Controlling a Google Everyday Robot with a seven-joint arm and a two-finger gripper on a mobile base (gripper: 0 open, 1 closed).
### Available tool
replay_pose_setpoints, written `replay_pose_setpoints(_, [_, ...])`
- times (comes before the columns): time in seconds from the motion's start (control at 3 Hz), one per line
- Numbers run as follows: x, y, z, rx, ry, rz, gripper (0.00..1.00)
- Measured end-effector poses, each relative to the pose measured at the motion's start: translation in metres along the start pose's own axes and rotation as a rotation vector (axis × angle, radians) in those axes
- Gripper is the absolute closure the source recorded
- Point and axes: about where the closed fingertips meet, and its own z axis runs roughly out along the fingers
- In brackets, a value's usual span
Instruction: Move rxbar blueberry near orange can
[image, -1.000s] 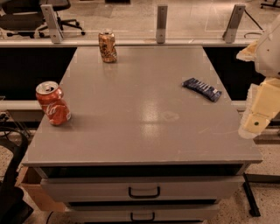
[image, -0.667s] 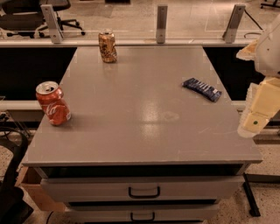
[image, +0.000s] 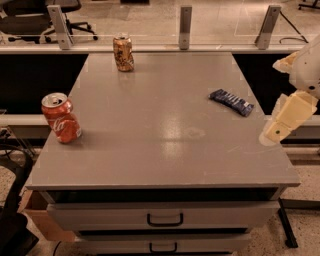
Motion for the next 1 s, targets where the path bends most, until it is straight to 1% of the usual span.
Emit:
replay_pose_setpoints(0.33, [0.019, -0.026, 0.026, 0.063, -0.109, 0.082, 0.0])
replay_pose_setpoints(0.67, [0.037, -0.057, 0.043, 0.151, -0.236, 0.159, 0.0])
replay_pose_setpoints(1.0, [0.048, -0.084, 0.057, 0.203, -0.35, 0.223, 0.0])
